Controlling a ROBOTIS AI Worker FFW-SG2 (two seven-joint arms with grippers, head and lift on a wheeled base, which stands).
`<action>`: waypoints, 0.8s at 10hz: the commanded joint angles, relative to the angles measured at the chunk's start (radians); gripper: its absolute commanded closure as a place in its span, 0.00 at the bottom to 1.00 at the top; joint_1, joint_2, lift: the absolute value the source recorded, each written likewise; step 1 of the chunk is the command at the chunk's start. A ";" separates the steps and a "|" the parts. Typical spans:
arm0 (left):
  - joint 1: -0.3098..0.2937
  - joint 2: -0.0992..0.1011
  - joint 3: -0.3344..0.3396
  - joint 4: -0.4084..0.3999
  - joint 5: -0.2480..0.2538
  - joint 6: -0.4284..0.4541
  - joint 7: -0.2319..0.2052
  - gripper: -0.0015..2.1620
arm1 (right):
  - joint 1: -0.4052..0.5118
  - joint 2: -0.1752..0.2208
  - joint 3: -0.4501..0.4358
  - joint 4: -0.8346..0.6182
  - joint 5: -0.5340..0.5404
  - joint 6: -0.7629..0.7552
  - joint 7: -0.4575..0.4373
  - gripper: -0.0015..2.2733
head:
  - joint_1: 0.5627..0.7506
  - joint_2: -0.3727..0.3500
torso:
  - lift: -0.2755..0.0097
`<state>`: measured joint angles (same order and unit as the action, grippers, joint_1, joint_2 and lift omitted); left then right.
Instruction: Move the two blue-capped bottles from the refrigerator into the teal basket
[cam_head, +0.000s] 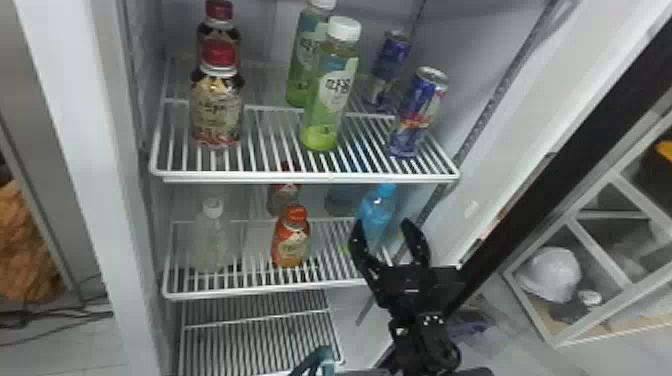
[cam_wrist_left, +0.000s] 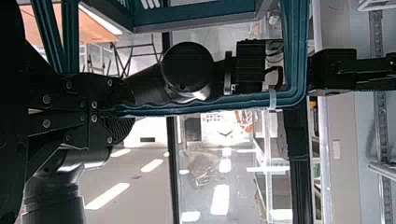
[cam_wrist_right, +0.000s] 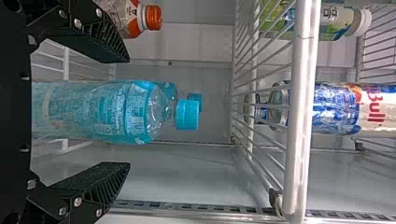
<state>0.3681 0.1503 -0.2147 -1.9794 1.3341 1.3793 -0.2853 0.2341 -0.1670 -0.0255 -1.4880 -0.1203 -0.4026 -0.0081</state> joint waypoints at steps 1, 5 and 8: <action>0.000 0.000 0.001 0.000 0.000 -0.002 0.000 0.54 | -0.023 -0.002 0.004 0.024 0.002 -0.002 -0.001 0.11 | 0.70 0.03 | 0.49; 0.000 -0.002 0.000 0.000 0.005 -0.015 -0.002 0.54 | -0.111 -0.011 0.029 0.125 -0.010 -0.037 -0.001 0.11 | 0.70 0.03 | 0.49; -0.002 -0.002 -0.002 0.000 0.013 -0.020 -0.003 0.54 | -0.161 -0.014 0.050 0.166 -0.013 -0.037 -0.001 0.11 | 0.70 0.03 | 0.49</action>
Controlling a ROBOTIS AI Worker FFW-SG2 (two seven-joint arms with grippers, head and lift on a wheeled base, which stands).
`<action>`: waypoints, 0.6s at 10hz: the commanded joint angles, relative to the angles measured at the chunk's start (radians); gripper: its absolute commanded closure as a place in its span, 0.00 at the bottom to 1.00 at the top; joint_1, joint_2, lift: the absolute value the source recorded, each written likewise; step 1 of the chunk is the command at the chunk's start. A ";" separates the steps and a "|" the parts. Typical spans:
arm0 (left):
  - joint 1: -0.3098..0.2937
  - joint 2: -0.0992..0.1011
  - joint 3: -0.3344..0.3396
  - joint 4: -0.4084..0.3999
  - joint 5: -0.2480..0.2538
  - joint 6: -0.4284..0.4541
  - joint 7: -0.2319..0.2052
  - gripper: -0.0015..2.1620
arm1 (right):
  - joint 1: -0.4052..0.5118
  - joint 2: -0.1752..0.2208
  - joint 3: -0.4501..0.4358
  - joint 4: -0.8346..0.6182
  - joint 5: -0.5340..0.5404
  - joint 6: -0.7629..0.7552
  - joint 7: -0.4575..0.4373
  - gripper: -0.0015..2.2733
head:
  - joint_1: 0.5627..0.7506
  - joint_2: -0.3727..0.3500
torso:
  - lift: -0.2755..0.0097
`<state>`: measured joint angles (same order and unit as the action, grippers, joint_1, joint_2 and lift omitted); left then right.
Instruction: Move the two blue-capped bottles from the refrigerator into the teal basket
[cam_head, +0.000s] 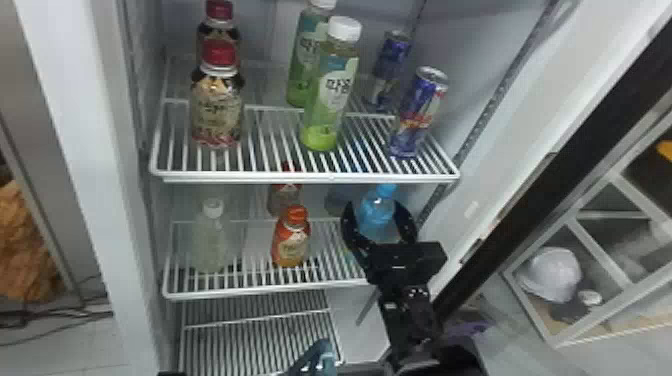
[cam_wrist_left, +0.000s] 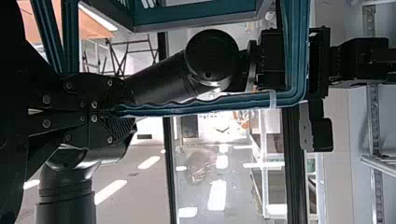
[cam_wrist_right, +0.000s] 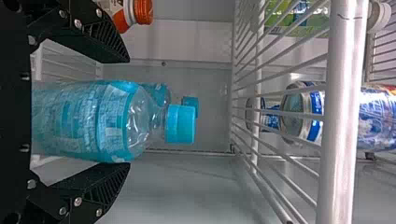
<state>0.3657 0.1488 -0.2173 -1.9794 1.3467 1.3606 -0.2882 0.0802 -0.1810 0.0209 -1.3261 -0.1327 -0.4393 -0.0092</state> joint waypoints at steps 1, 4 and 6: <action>0.000 0.000 -0.002 0.000 0.003 -0.003 0.000 0.54 | -0.007 0.002 0.005 0.004 -0.001 0.000 -0.002 0.12 | 0.70 0.03 | 0.49; 0.002 0.000 -0.002 0.000 0.006 -0.008 -0.002 0.54 | 0.038 0.002 0.002 -0.052 -0.031 0.054 -0.017 0.28 | 0.70 0.03 | 0.49; 0.002 0.002 -0.001 0.000 0.009 -0.011 -0.002 0.54 | 0.092 0.002 -0.007 -0.145 -0.054 0.054 -0.017 0.31 | 0.70 0.03 | 0.49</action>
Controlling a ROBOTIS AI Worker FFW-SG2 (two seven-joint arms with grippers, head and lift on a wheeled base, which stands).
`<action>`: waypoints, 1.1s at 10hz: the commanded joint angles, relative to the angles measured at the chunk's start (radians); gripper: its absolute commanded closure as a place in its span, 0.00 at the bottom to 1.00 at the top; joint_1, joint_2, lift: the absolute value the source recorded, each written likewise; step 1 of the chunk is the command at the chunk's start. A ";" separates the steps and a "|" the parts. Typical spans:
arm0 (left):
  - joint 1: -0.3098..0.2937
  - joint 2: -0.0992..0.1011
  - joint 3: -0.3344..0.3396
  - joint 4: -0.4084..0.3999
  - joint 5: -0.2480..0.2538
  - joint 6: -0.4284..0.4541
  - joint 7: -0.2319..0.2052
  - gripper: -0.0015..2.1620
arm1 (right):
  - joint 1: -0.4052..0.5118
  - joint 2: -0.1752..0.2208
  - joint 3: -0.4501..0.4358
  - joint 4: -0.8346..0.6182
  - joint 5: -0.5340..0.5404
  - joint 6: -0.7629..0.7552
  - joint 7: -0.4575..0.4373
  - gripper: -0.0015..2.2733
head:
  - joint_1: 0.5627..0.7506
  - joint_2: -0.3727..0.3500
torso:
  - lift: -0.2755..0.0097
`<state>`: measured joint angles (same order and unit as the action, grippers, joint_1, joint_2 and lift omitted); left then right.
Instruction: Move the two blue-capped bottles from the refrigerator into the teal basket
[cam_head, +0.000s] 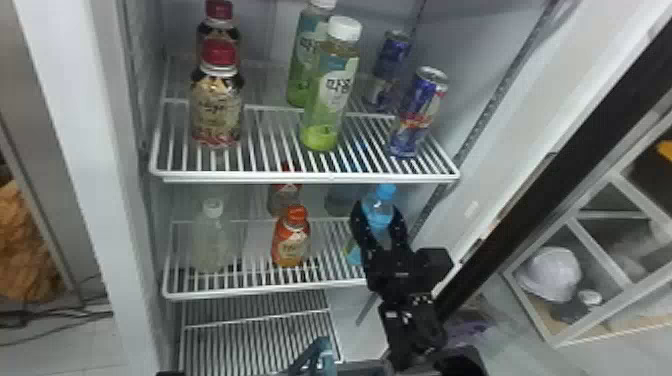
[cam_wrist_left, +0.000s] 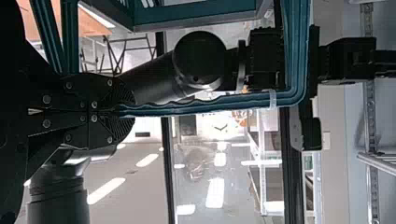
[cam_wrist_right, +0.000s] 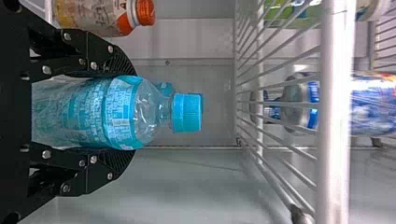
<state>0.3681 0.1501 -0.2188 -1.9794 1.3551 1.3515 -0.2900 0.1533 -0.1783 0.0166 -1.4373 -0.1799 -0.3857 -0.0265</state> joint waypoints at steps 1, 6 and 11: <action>0.000 0.000 -0.001 0.000 0.006 -0.002 -0.001 0.54 | 0.045 -0.006 -0.003 -0.078 -0.019 -0.010 0.000 0.31 | 0.70 0.03 | 0.49; 0.002 0.002 -0.002 0.000 0.013 -0.007 -0.005 0.54 | 0.284 -0.029 -0.006 -0.360 -0.095 0.032 0.013 0.31 | 0.70 0.03 | 0.49; 0.007 0.000 0.001 0.000 0.013 -0.007 -0.006 0.54 | 0.544 -0.018 -0.089 -0.682 -0.115 0.199 0.033 0.30 | 0.70 0.03 | 0.49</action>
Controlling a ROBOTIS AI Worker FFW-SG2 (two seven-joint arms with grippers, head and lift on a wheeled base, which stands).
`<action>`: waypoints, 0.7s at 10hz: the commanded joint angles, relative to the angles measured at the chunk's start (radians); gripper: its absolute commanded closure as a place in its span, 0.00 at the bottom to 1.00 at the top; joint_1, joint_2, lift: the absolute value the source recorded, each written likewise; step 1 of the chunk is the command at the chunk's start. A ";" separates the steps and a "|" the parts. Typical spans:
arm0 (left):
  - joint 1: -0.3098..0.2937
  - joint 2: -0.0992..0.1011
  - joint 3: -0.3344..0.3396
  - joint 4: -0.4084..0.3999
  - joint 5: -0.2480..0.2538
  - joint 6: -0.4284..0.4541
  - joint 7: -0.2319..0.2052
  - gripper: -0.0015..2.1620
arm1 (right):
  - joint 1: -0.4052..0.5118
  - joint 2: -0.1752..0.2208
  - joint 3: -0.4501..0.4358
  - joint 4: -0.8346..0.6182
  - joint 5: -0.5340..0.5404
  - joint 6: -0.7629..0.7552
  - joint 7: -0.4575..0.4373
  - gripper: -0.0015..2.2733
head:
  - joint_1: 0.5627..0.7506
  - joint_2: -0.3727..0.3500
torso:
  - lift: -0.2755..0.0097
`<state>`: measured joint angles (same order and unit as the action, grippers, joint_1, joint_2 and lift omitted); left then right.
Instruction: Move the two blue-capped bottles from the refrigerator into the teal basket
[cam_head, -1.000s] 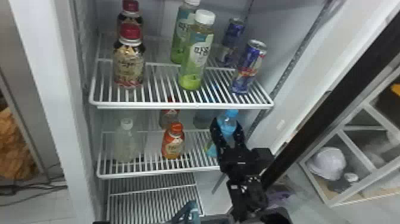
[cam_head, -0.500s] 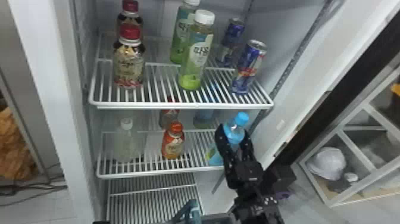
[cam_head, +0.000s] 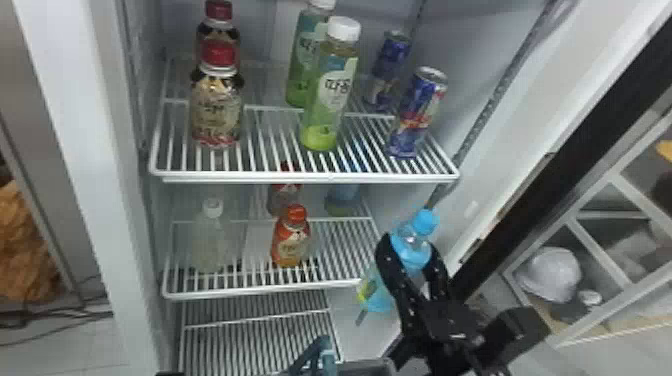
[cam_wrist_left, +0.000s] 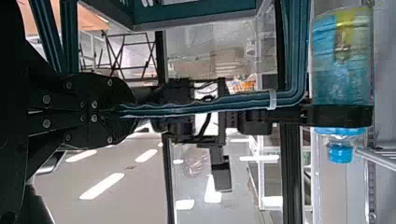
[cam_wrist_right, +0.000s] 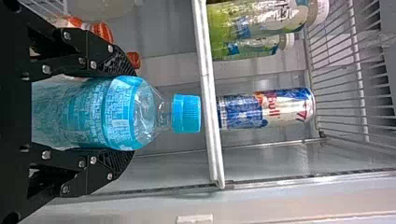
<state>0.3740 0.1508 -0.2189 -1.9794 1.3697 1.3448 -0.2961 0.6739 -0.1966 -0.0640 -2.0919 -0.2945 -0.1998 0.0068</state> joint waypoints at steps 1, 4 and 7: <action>0.001 0.000 0.001 0.000 0.000 0.000 0.000 0.54 | 0.062 0.002 -0.014 -0.074 -0.003 0.023 0.004 0.30 | 0.70 0.03 | 0.49; 0.001 0.001 0.000 0.000 0.000 0.000 -0.001 0.54 | 0.178 0.014 -0.037 -0.177 -0.026 0.067 0.044 0.30 | 0.70 0.03 | 0.49; 0.001 0.001 0.000 0.000 0.000 0.000 -0.003 0.54 | 0.278 0.033 -0.088 -0.295 -0.014 0.151 0.088 0.30 | 0.70 0.03 | 0.49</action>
<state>0.3763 0.1519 -0.2187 -1.9794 1.3697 1.3449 -0.2990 0.9354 -0.1676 -0.1420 -2.3679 -0.3091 -0.0698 0.0928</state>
